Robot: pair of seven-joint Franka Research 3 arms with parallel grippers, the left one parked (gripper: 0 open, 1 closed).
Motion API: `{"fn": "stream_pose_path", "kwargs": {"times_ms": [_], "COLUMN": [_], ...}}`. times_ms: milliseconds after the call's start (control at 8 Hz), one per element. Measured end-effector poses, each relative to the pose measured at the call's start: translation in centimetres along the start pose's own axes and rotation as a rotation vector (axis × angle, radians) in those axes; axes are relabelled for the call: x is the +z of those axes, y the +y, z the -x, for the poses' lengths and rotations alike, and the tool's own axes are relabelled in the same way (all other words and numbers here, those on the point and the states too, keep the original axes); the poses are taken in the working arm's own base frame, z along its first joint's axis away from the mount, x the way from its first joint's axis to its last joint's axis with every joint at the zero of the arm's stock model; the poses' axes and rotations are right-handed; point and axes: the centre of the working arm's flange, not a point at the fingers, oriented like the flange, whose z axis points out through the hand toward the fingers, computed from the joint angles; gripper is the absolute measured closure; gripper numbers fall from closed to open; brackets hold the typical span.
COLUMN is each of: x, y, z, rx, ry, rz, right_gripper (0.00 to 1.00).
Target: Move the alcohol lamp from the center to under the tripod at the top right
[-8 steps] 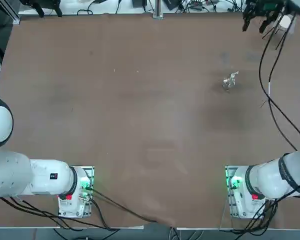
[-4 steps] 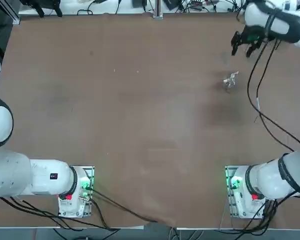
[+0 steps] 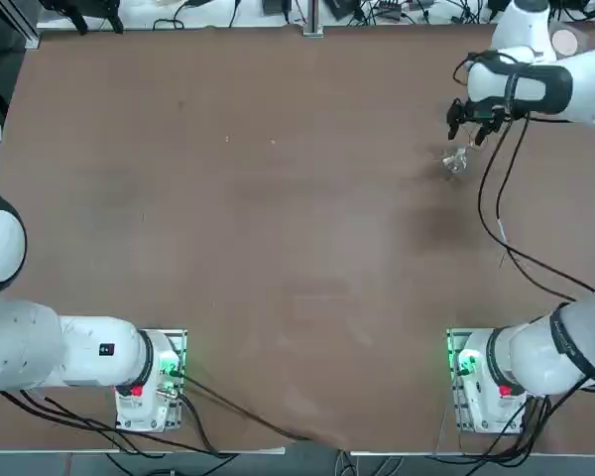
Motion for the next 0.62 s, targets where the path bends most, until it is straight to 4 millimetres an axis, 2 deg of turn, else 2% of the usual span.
{"fn": "stream_pose_path", "kwargs": {"times_ms": [250, 625], "x": [2.1, 3.0], "y": [0.0, 0.2], "z": [-0.1, -0.3], "rx": [0.007, 0.017], "ry": [-0.007, -0.016], "rz": [0.008, 0.014], "right_gripper": [0.03, 0.11]}}
